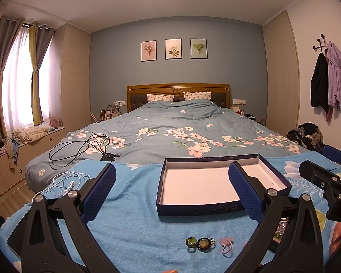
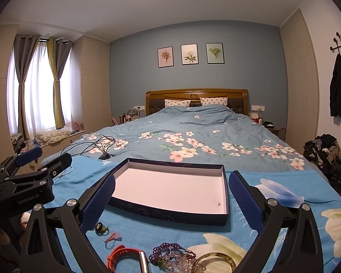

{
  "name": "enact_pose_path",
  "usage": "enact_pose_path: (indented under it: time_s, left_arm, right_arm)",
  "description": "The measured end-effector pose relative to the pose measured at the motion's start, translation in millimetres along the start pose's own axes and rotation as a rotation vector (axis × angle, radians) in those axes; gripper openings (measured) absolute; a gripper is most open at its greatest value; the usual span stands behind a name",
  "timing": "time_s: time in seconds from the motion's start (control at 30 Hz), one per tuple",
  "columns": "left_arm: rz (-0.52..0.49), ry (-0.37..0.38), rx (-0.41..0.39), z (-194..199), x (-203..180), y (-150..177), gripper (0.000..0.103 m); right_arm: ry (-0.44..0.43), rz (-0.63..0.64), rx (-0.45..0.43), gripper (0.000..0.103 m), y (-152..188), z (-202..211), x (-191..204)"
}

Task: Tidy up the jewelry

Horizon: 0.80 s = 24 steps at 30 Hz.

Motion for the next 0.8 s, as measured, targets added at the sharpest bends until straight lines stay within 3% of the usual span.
enact_pose_path:
  time_s: [0.8]
  left_arm:
    - [0.011,0.005,0.004,-2.8,1.0,1.2,0.097]
  right_arm:
    - [0.0,-0.004,0.001,0.097,-2.3,1.3,-1.2]
Point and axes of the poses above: each gripper's, at about its wrist camera, not at the fingertips, and z roughly against the way its jaws point, x to its left, y to its underside, the point moved 10 cm from there along -z, roughly the way its jaws point, and after that the axes turned 3 degrees about x, right-handed, at the moved point
